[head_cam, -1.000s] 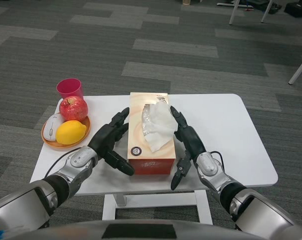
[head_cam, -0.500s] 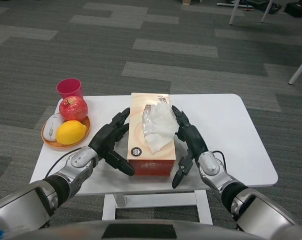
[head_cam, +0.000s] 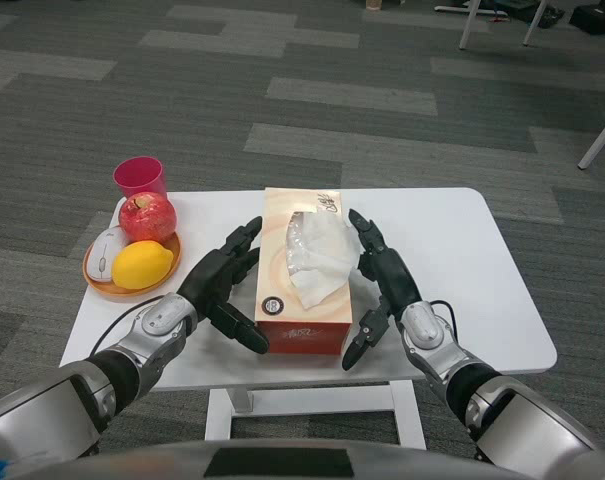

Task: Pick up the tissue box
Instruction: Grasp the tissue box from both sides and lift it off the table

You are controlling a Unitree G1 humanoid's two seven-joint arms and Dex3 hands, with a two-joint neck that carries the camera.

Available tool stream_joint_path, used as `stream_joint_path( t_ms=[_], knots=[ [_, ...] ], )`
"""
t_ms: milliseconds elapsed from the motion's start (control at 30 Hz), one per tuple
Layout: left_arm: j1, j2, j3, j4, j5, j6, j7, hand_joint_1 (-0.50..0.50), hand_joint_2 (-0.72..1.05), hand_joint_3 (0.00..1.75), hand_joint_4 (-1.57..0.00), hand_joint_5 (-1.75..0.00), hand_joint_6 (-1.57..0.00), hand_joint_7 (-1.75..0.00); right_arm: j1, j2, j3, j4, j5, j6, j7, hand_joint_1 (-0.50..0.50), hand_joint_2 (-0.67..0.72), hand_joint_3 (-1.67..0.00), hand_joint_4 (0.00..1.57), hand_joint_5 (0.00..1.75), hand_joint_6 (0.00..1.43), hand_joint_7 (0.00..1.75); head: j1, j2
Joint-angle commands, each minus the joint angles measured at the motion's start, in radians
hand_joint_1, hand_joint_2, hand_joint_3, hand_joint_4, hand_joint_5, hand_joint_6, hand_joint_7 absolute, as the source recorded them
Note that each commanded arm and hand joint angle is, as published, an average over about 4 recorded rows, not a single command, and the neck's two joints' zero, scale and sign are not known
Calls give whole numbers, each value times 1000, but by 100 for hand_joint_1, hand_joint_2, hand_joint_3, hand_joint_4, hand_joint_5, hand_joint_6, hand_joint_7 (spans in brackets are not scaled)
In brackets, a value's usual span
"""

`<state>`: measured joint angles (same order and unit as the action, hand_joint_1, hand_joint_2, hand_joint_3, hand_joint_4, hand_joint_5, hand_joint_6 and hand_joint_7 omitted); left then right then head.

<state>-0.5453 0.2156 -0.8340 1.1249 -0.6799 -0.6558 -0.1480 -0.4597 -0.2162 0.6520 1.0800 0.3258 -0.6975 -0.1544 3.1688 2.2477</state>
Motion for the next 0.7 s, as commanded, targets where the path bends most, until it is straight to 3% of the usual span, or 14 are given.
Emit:
stream_joint_path(
  t_ms=[33, 167, 433, 500, 633, 700],
  knots=[
    [-25, -9, -7, -16, -1, -16, 2, 50, -2, 0, 0, -31, 0, -5, -8, 18, 14, -18, -7, -19, 21, -22, 41, 0, 157, 87, 0, 14, 0, -2],
    [-25, -8, -9, -16, -8, -16, 2, 50, -2, 0, 0, -31, 0, -7, -8, 18, 14, -17, -7, -19, 21, -25, 41, 0, 157, 92, 0, 14, 2, 0],
    [-25, -8, -14, -17, -16, -16, 2, 50, -2, 0, 0, -31, 0, -5, -10, 16, 15, -17, -7, -19, 21, -19, 47, 0, 157, 114, 0, 24, 3, 2],
    [-25, -8, -15, -17, -17, -16, 2, 50, -2, 0, 0, -31, 0, -2, -10, 15, 16, -17, -7, -19, 21, -19, 47, 0, 157, 121, 0, 38, 3, 2],
    [-25, -8, -16, -17, -18, -16, 2, 50, -2, 0, 0, -31, 0, -3, -10, 14, 19, -15, -7, -19, 21, -19, 46, 0, 157, 126, 11, 86, 3, 1],
    [-25, -8, -16, -17, -18, -16, 2, 50, -2, 0, 0, -31, 0, -3, -12, 14, 21, -14, -7, -19, 21, -20, 42, 0, 157, 126, 14, 94, 3, 0]
  ],
)
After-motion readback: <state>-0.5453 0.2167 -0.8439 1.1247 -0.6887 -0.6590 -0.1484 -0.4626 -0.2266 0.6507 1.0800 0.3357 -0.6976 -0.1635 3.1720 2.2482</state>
